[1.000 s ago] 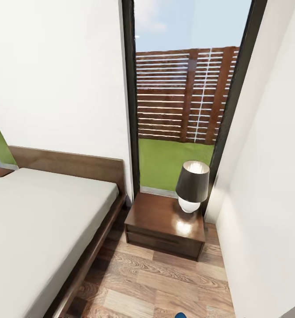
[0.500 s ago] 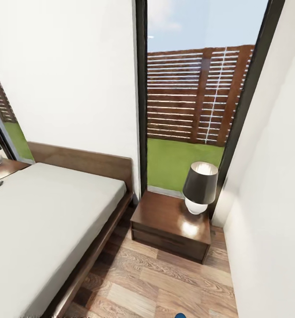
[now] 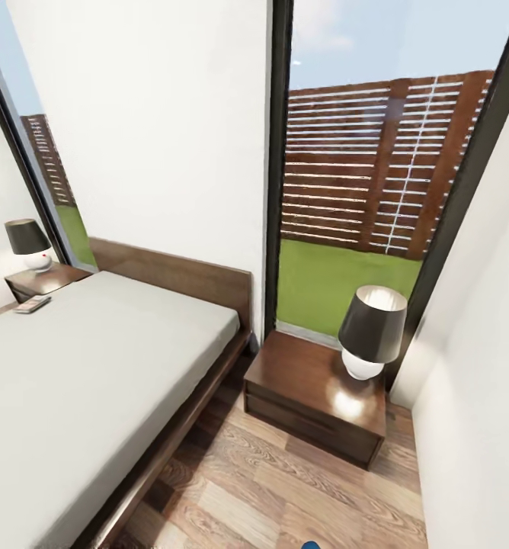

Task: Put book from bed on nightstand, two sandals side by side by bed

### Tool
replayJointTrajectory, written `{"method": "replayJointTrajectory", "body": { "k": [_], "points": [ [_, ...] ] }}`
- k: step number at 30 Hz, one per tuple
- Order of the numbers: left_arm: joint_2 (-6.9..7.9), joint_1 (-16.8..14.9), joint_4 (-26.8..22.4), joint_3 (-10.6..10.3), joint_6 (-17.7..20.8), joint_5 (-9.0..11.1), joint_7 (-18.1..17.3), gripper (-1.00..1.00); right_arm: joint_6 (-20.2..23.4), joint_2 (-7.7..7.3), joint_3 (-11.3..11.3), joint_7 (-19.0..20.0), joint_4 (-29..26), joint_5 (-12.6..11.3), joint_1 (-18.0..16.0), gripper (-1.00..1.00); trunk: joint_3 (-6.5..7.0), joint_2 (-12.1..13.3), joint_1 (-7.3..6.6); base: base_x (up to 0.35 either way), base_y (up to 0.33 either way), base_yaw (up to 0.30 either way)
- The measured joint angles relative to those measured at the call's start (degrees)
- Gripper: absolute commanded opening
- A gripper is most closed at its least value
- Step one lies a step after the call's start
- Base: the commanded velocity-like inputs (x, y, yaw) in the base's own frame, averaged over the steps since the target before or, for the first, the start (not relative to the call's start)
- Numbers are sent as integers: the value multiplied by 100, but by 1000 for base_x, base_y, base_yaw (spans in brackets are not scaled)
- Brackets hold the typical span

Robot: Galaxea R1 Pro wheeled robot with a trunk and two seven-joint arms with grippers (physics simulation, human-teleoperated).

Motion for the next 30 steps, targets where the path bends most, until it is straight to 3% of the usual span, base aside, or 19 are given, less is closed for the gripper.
{"method": "replayJointTrajectory", "body": {
  "k": [19, 23, 30],
  "points": [
    [-35, 4, -1, -15, 0, -8, 0, -100, 9, 21, 9, -7, 20, 14, 0, -100, 0, 0, 0, 0, -12, 267],
    [-38, 5, 0, -157, 0, -10, -4, -100, 5, 31, 9, -8, 32, 15, 0, -100, 0, 0, 0, 0, -50, 284],
    [-38, 7, -1, -220, 0, -8, -4, -100, 3, 35, 8, -9, 39, 16, 0, -100, 0, -1, 0, 0, -30, 286]
  ]
}}
